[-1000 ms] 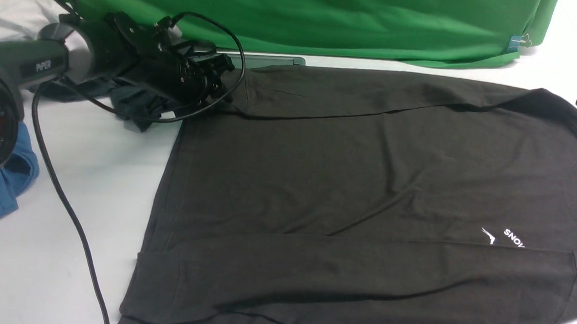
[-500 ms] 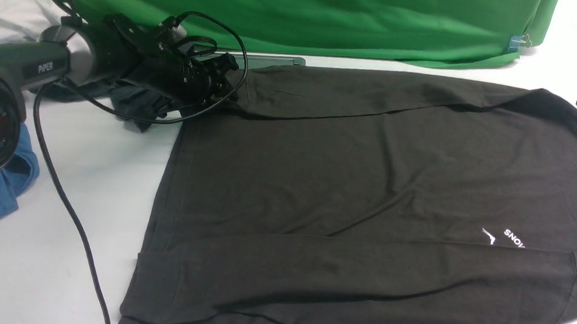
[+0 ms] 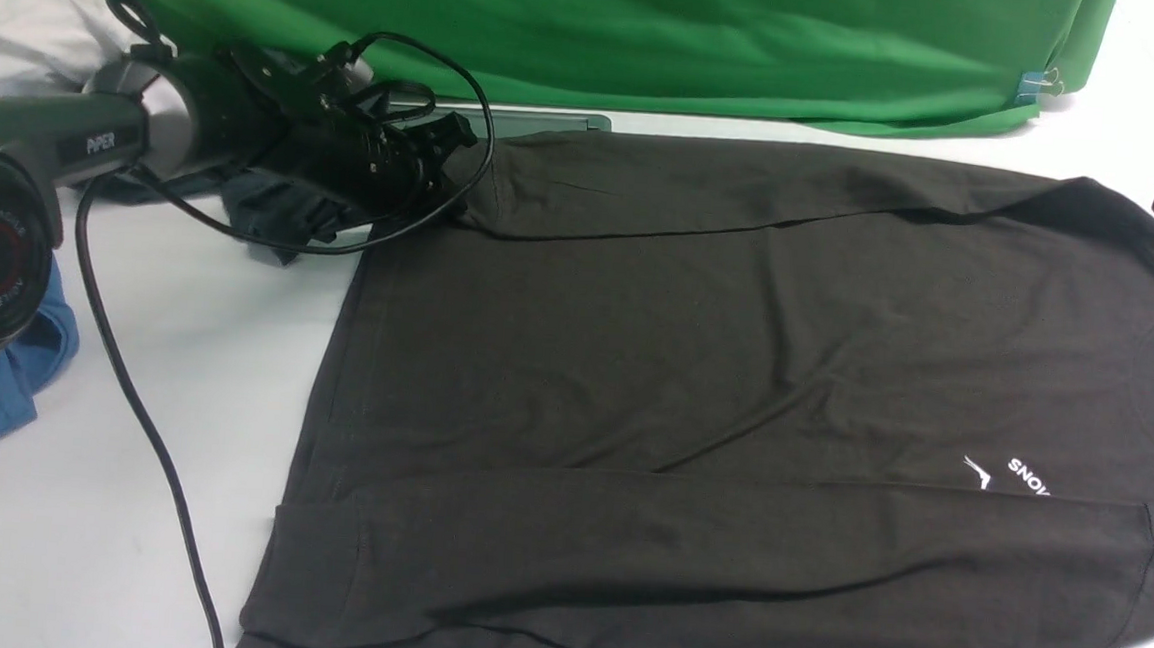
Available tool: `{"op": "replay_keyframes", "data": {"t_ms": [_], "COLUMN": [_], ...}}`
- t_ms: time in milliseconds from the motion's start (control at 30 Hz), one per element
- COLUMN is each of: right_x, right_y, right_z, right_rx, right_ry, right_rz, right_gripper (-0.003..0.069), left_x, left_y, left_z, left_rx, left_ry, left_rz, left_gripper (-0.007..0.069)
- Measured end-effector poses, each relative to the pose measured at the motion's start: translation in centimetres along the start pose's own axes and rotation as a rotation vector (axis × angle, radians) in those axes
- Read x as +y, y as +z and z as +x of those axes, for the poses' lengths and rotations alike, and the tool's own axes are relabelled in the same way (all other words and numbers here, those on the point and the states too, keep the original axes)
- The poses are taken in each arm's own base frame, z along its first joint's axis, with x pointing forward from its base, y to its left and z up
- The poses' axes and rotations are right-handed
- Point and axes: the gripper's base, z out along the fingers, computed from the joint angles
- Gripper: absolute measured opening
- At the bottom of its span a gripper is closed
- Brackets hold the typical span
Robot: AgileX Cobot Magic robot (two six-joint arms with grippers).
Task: Fold a long-sleeved shirt on a white desktop.
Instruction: 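Grab the top left corner of the dark shirt with the left gripper, then fold the left side of the black T-shirt inward over its body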
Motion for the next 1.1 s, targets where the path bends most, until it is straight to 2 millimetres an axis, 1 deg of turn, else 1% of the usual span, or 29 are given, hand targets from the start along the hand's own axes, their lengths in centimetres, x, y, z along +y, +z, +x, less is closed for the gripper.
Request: {"op": "replay_keyframes", "data": {"t_ms": [67, 167, 300, 500, 533, 600, 700, 767, 833, 933, 1000, 1100], "right_x": [0.0, 0.0, 0.0, 0.0, 0.0, 0.0, 0.0, 0.0, 0.0, 0.0, 0.0, -0.1], "right_y": [0.0, 0.0, 0.0, 0.0, 0.0, 0.0, 0.0, 0.0, 0.0, 0.0, 0.0, 0.0], "right_z": [0.0, 0.0, 0.0, 0.1, 0.1, 0.2, 0.2, 0.3, 0.3, 0.3, 0.4, 0.5], "right_rx": [0.000, 0.000, 0.000, 0.011, 0.016, 0.023, 0.027, 0.029, 0.032, 0.038, 0.044, 0.059], "right_ry": [0.000, 0.000, 0.000, -0.001, -0.001, -0.001, -0.001, -0.001, -0.001, -0.022, -0.044, -0.065], "right_rz": [0.000, 0.000, 0.000, 0.001, 0.002, 0.003, 0.003, 0.004, 0.004, 0.004, 0.004, 0.005], "right_gripper": [0.0241, 0.0241, 0.0241, 0.0241, 0.0241, 0.0241, 0.0241, 0.0241, 0.0241, 0.0241, 0.0241, 0.0241], "left_x": [0.0, -0.2, -0.9, -3.2, -3.9, -4.9, -5.9, -6.9, -7.2, -7.8, -8.3, -9.4], "left_y": [0.0, -0.2, -0.7, -2.7, -3.3, -4.2, -5.1, -6.2, -6.6, -7.7, -8.7, -10.6], "left_z": [0.0, -0.1, -0.6, -2.6, -3.2, -3.5, -3.7, -3.6, -3.5, -3.3, -3.3, -3.3], "left_rx": [-0.001, -0.004, -0.012, -0.072, -0.083, -0.068, -0.048, 0.000, 0.013, 0.044, 0.047, 0.047], "left_ry": [0.000, 0.018, 0.074, 0.118, 0.133, 0.150, 0.166, 0.189, 0.196, 0.217, 0.233, 0.276], "left_rz": [0.001, 0.003, 0.022, 0.079, 0.097, 0.129, 0.161, 0.192, 0.200, 0.214, 0.225, 0.248], "left_gripper": [0.0045, 0.0039, 0.0039, 0.0039, 0.0039, 0.0039, 0.0039, 0.0039, 0.0039, 0.0039, 0.0039, 0.0039]}}
